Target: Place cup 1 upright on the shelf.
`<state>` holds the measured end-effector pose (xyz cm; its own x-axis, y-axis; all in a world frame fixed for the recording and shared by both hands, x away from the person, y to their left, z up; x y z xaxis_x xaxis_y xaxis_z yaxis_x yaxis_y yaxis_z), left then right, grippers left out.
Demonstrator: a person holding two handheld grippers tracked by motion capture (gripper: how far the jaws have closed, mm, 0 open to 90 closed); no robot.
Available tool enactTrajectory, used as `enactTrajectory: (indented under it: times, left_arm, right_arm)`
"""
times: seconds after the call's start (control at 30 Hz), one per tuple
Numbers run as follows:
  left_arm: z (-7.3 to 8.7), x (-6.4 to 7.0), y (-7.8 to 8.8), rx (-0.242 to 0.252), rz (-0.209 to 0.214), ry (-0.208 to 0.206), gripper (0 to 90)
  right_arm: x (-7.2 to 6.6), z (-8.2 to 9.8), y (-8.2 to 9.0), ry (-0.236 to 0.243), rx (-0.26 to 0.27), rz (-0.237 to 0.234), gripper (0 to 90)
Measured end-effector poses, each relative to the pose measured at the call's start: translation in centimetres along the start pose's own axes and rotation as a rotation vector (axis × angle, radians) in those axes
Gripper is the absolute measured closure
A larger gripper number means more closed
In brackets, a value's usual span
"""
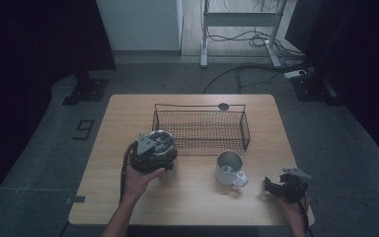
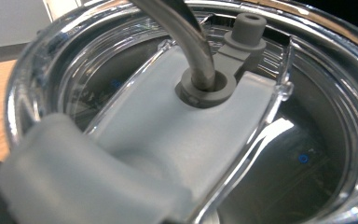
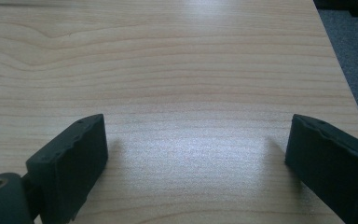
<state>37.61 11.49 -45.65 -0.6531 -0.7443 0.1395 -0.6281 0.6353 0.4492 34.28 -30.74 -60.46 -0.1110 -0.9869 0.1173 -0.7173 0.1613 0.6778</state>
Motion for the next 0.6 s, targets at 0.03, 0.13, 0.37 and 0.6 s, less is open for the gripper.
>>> enactTrajectory:
  times: [0.03, 0.13, 0.37, 0.6]
  left_arm:
    - [-0.4, 0.1, 0.2, 0.005, 0.002, 0.002, 3.8]
    - [-1.1, 0.0, 0.6, 0.012, 0.009, 0.004, 3.8]
    - [-2.4, -0.1, 0.6, 0.003, 0.003, -0.019, 3.9]
    - [-3.2, -0.3, 0.4, 0.005, 0.014, -0.01, 3.9]
  right_arm:
    - [0.0, 0.0, 0.0, 0.0, 0.0, 0.0, 5.4]
    - [0.0, 0.0, 0.0, 0.0, 0.0, 0.0, 5.4]
    - [0.0, 0.0, 0.0, -0.001, -0.001, 0.001, 5.4]
    - [0.0, 0.0, 0.0, -0.001, 0.0, 0.001, 5.4]
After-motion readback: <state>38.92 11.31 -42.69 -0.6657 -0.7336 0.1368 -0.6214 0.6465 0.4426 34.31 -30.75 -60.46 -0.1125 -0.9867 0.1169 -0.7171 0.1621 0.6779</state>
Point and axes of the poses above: each handheld gripper's, and its own axes: y roughly backward along the jaws, z roughly out of its underside, x roughly to its right, the point moved 7 cm from there along -y, roughly forward along the jaws, and after that the axes turned 11 degrees about z, right-handed, at the moved point
